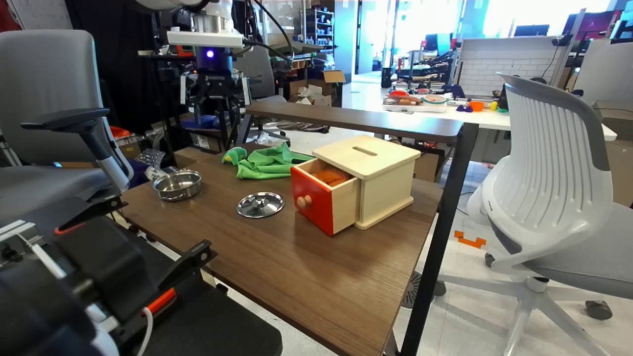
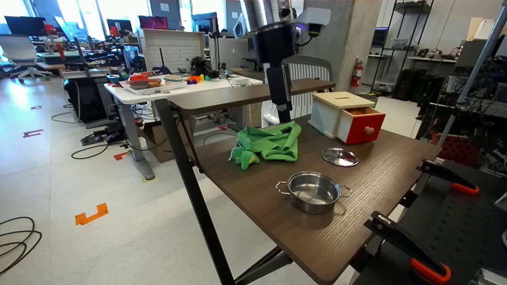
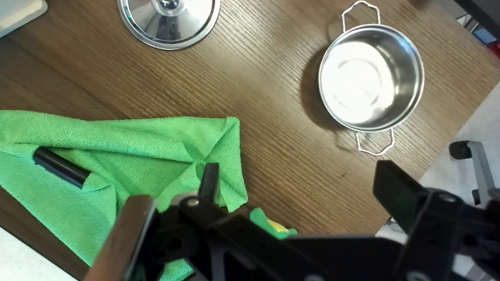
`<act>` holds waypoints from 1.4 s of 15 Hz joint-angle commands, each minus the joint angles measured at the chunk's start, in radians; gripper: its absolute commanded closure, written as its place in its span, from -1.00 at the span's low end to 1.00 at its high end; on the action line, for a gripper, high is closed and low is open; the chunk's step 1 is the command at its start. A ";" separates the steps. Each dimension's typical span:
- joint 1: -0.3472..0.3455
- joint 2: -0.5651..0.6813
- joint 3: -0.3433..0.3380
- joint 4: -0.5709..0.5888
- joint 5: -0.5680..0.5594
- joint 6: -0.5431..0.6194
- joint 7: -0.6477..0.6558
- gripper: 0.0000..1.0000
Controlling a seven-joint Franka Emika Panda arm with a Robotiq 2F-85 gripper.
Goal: Put the green plush toy in the silver pot.
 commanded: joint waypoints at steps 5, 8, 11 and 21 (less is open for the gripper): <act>0.011 0.106 -0.008 0.057 -0.030 0.086 0.118 -1.00; 0.022 0.144 -0.008 0.090 -0.034 0.113 0.141 -1.00; 0.043 0.173 -0.017 0.132 -0.052 0.135 0.171 -1.00; 0.069 0.254 -0.006 0.211 -0.058 0.214 0.184 -1.00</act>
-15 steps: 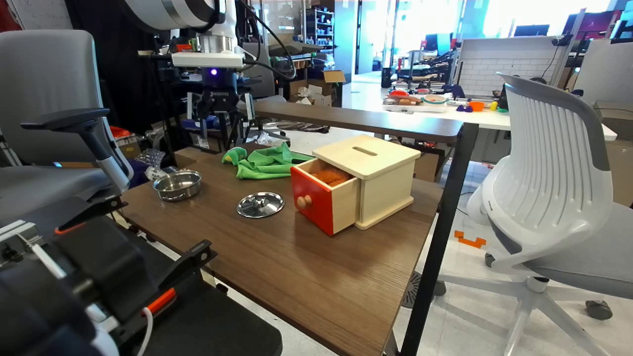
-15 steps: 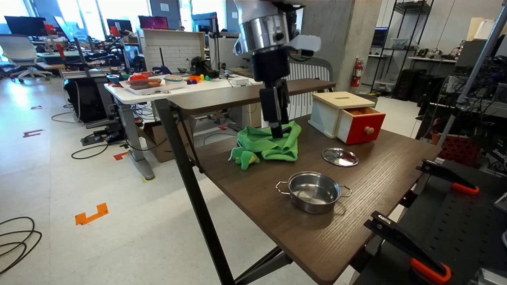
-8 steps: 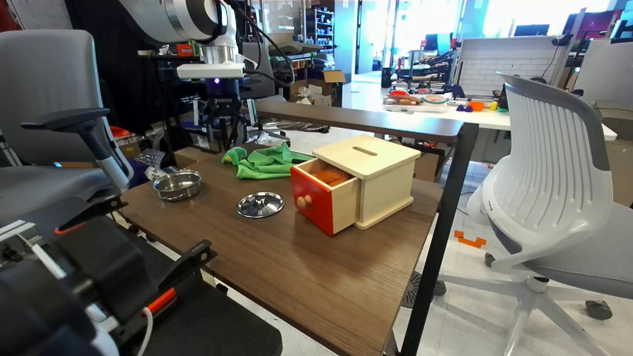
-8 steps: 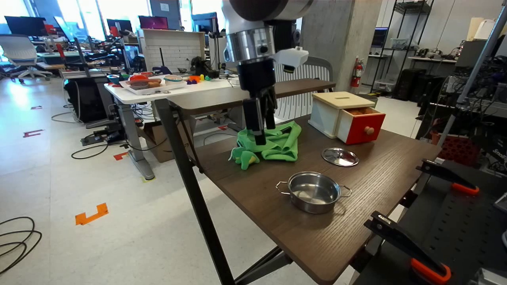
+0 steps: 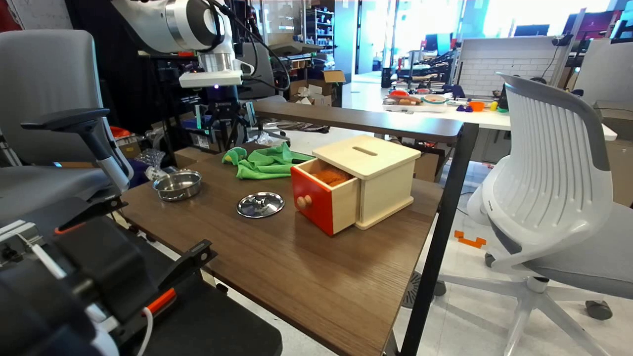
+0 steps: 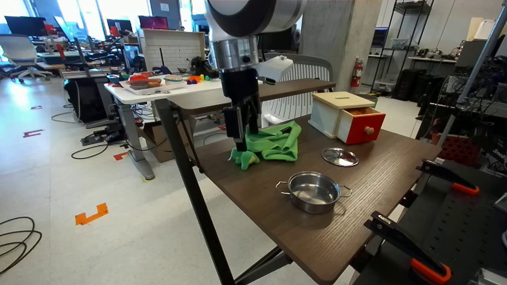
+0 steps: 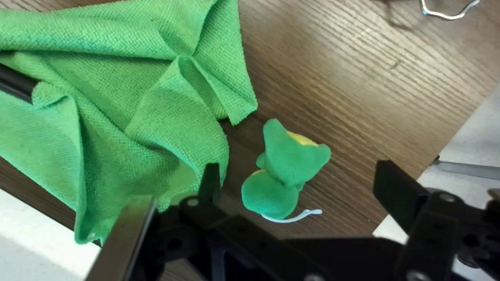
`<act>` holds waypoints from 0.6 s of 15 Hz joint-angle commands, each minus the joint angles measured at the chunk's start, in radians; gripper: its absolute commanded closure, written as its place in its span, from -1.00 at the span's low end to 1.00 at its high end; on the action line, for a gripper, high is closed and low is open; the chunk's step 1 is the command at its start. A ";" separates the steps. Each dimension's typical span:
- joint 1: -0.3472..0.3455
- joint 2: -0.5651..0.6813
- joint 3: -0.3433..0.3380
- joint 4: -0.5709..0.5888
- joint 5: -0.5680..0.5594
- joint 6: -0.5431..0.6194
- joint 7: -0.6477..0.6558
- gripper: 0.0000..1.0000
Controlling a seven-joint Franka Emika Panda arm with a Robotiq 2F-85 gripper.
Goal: Put the green plush toy in the silver pot.
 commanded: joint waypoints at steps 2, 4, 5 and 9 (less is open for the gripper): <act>0.002 0.035 0.005 0.037 -0.009 0.026 -0.002 -1.00; 0.000 0.047 0.008 0.046 -0.007 0.023 -0.009 -1.00; -0.001 0.053 0.010 0.051 -0.004 0.021 -0.011 -1.00; -0.002 0.086 0.014 0.075 0.000 0.009 -0.016 -1.00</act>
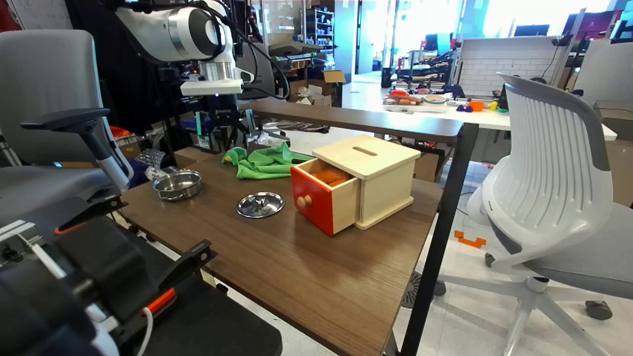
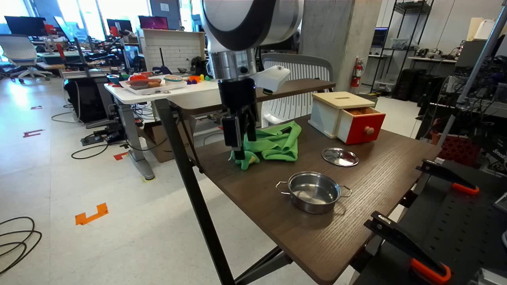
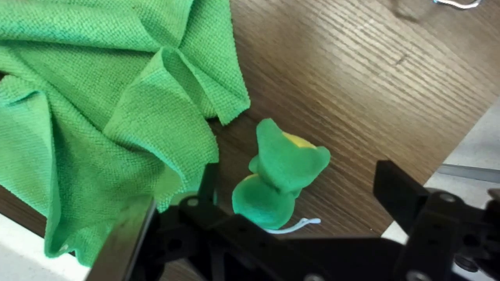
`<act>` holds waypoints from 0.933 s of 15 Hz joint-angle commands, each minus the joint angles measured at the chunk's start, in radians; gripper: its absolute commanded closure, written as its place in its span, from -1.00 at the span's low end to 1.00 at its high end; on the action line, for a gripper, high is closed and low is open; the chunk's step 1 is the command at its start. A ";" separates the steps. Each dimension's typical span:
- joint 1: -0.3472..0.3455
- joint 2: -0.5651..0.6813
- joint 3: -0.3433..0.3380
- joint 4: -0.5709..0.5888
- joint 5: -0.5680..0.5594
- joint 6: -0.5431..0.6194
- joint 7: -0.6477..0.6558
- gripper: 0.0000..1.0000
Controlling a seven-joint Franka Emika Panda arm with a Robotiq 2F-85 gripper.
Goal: Put the green plush toy in the silver pot.
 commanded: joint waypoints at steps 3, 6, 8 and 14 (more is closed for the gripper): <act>0.004 0.072 -0.002 0.075 -0.009 -0.014 -0.006 -0.50; 0.006 0.087 -0.004 0.089 -0.012 -0.014 -0.006 -0.16; 0.008 0.089 -0.006 0.095 -0.015 -0.019 -0.006 0.16; 0.015 0.017 -0.012 0.038 -0.039 -0.037 -0.017 0.97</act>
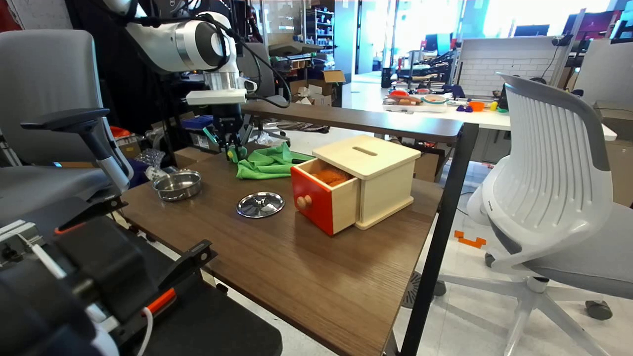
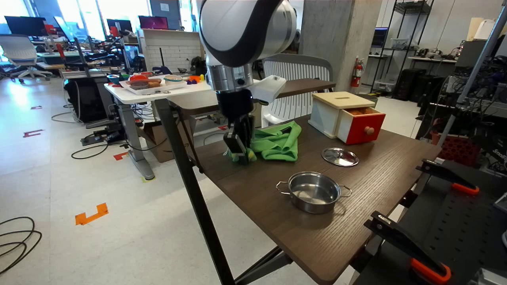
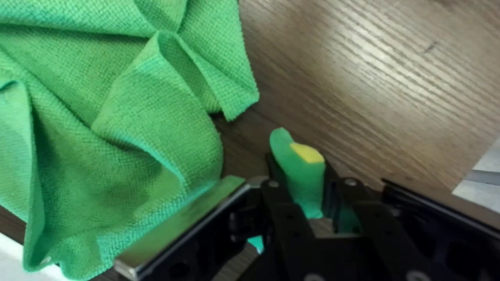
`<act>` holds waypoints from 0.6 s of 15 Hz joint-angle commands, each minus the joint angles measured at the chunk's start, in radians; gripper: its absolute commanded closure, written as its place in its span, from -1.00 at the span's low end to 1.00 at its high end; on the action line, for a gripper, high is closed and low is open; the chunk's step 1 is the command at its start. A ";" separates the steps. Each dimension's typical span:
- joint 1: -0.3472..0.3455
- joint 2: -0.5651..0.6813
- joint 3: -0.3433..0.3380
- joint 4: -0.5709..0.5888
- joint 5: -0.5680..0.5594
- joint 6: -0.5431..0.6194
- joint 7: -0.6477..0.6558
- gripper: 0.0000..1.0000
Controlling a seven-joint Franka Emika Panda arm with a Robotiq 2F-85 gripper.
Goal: Put the green plush toy in the silver pot.
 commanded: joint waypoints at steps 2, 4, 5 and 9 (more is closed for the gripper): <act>-0.003 -0.106 0.016 -0.088 -0.036 -0.010 -0.074 0.92; -0.007 -0.166 0.034 -0.150 -0.045 -0.002 -0.140 0.93; -0.003 -0.200 0.039 -0.185 -0.054 0.004 -0.162 0.92; 0.000 -0.356 0.079 -0.357 -0.093 0.022 -0.248 0.92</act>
